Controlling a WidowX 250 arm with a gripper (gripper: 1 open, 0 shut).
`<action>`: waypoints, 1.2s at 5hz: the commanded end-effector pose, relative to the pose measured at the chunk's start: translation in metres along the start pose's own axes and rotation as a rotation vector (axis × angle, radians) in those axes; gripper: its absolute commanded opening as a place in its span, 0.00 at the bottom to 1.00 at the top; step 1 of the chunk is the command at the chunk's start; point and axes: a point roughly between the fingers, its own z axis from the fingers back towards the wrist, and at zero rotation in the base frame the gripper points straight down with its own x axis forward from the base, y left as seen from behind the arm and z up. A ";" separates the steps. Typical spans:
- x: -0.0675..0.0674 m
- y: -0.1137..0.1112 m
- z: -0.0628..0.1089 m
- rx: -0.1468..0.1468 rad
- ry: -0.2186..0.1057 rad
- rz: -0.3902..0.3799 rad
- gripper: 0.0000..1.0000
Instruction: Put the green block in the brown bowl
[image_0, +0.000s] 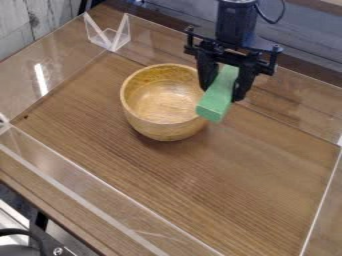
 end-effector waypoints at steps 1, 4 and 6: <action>0.007 -0.007 0.027 -0.012 -0.059 -0.006 0.00; 0.014 -0.014 0.050 -0.011 -0.059 -0.095 0.00; 0.013 -0.012 0.059 -0.010 -0.049 -0.163 0.00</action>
